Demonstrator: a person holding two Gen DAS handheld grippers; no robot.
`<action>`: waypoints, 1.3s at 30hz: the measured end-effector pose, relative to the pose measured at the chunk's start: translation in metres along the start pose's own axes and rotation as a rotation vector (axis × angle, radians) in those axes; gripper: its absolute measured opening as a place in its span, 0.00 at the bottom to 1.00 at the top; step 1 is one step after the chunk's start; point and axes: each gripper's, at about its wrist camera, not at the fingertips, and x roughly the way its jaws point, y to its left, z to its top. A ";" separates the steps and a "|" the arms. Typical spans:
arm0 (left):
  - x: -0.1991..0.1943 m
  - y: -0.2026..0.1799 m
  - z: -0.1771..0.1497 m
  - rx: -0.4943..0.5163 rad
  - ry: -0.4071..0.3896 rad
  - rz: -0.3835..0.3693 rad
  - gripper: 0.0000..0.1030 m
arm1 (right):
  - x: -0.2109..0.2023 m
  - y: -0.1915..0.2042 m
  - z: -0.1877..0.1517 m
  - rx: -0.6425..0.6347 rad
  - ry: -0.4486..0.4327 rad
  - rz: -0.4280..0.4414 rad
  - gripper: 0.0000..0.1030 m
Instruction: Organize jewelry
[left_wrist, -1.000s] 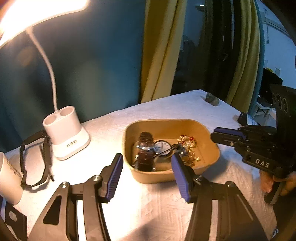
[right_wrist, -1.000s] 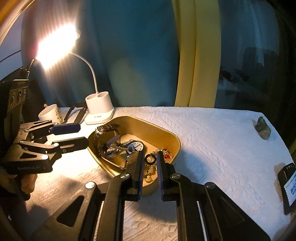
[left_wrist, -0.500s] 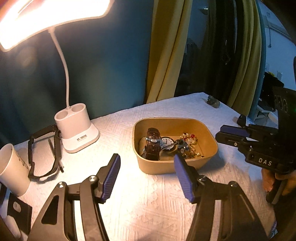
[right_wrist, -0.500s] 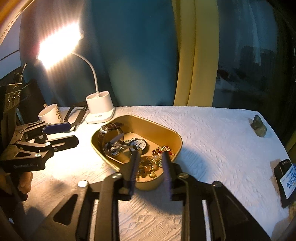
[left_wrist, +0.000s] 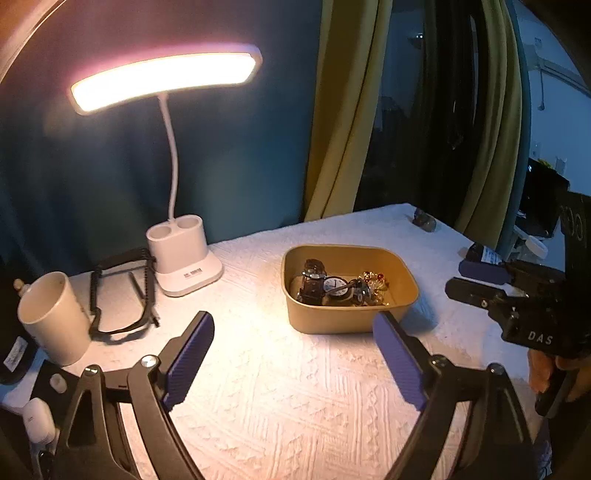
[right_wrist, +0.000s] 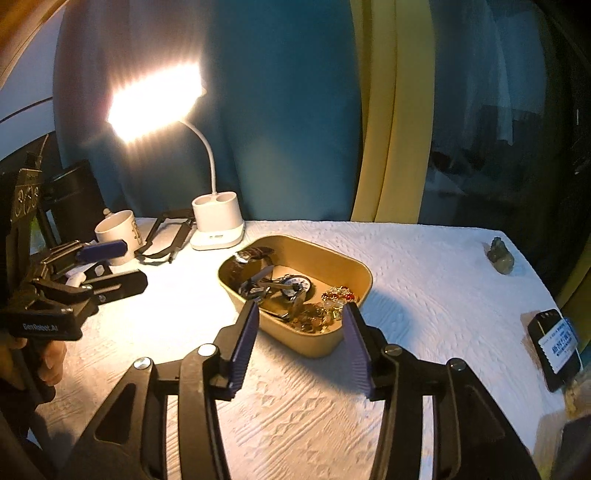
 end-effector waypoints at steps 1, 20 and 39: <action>-0.003 0.001 0.000 0.000 -0.003 0.002 0.88 | -0.003 0.002 -0.001 -0.001 -0.002 -0.002 0.44; -0.069 0.001 -0.029 0.017 -0.080 0.039 0.96 | -0.067 0.031 -0.018 0.004 -0.063 -0.040 0.50; -0.077 -0.004 -0.039 -0.004 -0.105 0.061 0.96 | -0.080 0.016 -0.046 0.053 -0.043 -0.057 0.52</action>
